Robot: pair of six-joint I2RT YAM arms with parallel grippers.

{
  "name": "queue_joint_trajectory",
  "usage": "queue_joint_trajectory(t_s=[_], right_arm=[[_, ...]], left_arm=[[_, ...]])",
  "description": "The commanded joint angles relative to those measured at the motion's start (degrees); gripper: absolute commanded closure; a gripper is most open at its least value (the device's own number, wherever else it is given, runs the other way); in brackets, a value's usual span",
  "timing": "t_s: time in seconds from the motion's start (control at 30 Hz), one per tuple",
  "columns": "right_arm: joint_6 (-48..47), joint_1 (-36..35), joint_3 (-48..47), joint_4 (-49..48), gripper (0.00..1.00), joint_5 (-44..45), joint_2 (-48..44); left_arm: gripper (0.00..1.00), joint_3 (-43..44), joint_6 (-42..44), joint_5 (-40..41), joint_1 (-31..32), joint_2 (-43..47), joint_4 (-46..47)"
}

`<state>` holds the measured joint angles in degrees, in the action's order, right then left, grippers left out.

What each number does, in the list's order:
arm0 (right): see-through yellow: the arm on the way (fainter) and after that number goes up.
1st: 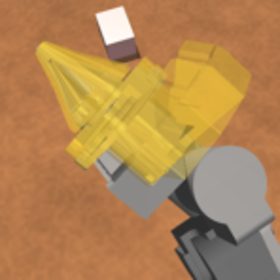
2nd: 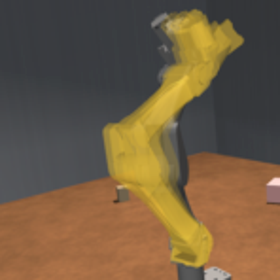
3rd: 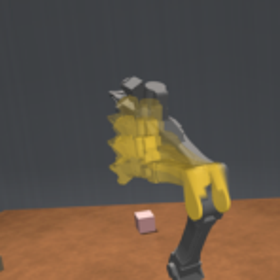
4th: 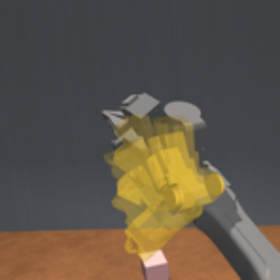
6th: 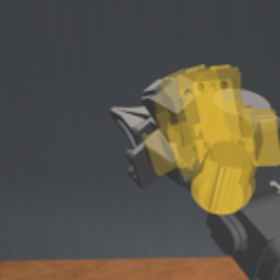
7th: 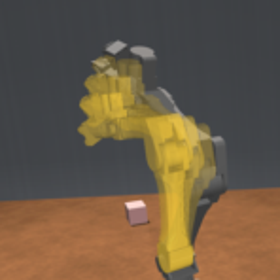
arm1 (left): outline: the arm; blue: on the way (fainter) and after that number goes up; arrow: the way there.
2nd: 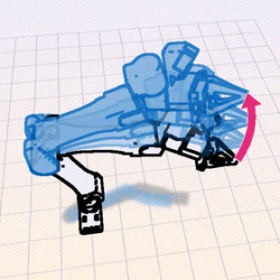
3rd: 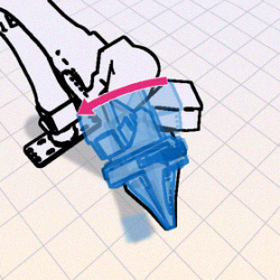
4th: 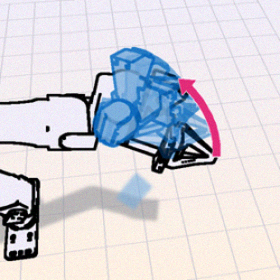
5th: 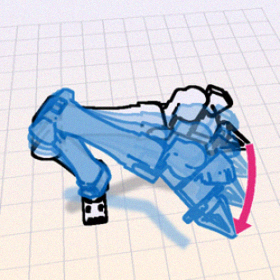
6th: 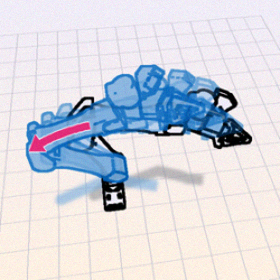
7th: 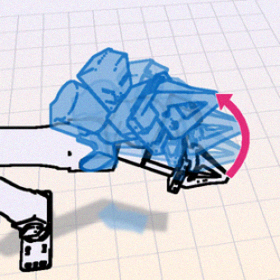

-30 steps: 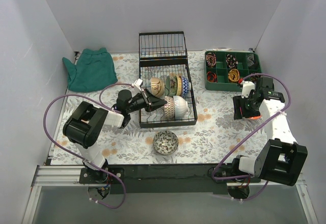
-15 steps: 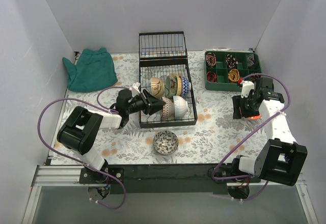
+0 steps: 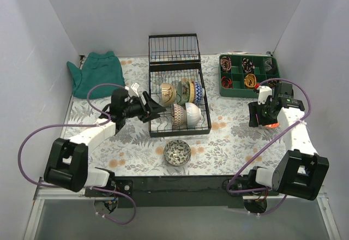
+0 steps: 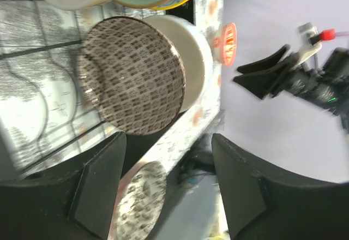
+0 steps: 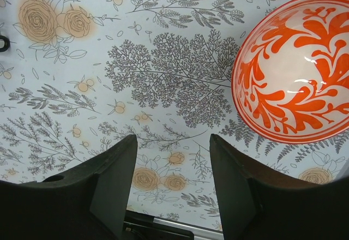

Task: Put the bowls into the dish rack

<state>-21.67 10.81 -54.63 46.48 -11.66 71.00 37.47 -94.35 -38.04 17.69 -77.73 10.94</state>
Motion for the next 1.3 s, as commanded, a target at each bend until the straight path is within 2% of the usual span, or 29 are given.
queue_joint_trajectory(t_s=[0.0,0.03,0.07,0.1,0.13,0.17,0.2,0.23,0.27,0.3,0.33,0.37,0.4,0.43,0.5,0.53,0.57,0.63,0.73,0.97,1.27], right_arm=[[-0.8,0.1,-2.3,-1.0,0.36,-2.5,-2.4],[-0.8,0.1,-2.4,-1.0,0.36,-3.3,-3.0],[-0.8,0.2,-2.3,-1.2,0.36,-3.7,-3.2],[-1.2,0.1,-2.2,-1.6,0.36,-4.2,-3.6],[-1.5,0.1,-2.0,-1.7,0.36,-5.2,-4.3],[-1.9,0.2,-1.7,-2.0,0.36,-5.6,-4.6],[-2.1,0.2,-1.6,-2.3,0.36,-5.9,-5.0],[-3.1,0.1,-1.6,-2.4,0.36,-7.0,-5.5],[-3.5,0.2,-1.6,-2.3,0.36,-7.6,-5.9],[-3.8,0.1,-1.6,-2.4,0.36,-8.0,-6.1],[-4.1,0.1,-1.7,-2.3,0.35,-8.4,-6.8],[-4.1,0.1,-2.1,-2.4,0.35,-8.6,-7.2],[-4.1,0.2,-2.2,-2.2,0.35,-8.8,-7.5],[-4.3,0.2,-2.5,-1.7,0.35,-9.6,-8.1],[-4.3,0.2,-3.5,-1.2,0.35,-9.9,-8.5],[-3.9,0.2,-4.0,-1.2,0.35,-9.5,-8.6],[-3.1,0.2,-4.4,-1.1,0.35,-9.4,-8.7],[-2.3,0.1,-6.2,-1.2,0.35,-9.8,-9.4],[-0.4,0.2,-8.0,-1.1,0.35,-10.7,-10.5],[0.5,0.1,-7.7,-0.8,0.34,-9.8,-12.7],[1.3,0.1,-5.8,-0.9,0.34,-10.0,-14.5]], left_arm=[[0.36,5.1,24.9,-3.8,-1.7,9.0,-18.7],[0.36,5.8,29.0,-7.1,-1.7,11.0,-20.2],[0.36,6.3,39.2,-9.7,-1.6,12.7,-21.0],[0.36,7.0,45.3,-12.7,-1.4,13.9,-23.0],[0.35,10.0,51.3,-18.4,-1.2,15.4,-29.8],[0.35,12.1,58.6,-20.0,0.0,15.4,-34.7],[0.34,14.6,70.3,-21.0,1.0,15.0,-39.5],[0.34,16.8,76.8,-20.0,2.4,13.6,-48.8],[0.34,20.9,81.8,-17.8,6.5,12.7,-52.7],[0.34,22.4,90.5,-15.6,9.1,12.2,-55.7],[0.35,23.1,93.5,-13.4,14.6,11.8,-59.3],[0.35,23.3,95.8,-8.0,17.3,11.8,-59.5],[0.36,23.1,97.5,-5.4,19.8,12.0,-58.9],[0.37,22.6,99.5,-2.4,25.0,12.0,-57.8],[0.39,21.2,101.2,6.5,30.4,10.9,-56.7],[0.42,20.6,102.2,9.4,35.9,10.3,-55.7],[0.44,20.0,102.2,15.4,38.3,9.4,-54.7],[0.45,17.8,101.5,19.1,42.7,8.6,-51.1],[0.48,16.7,101.6,22.6,45.2,6.2,-48.8],[0.54,14.9,97.7,24.0,50.6,1.1,-46.2],[0.61,12.1,96.5,22.4,51.7,-0.8,-44.5]])
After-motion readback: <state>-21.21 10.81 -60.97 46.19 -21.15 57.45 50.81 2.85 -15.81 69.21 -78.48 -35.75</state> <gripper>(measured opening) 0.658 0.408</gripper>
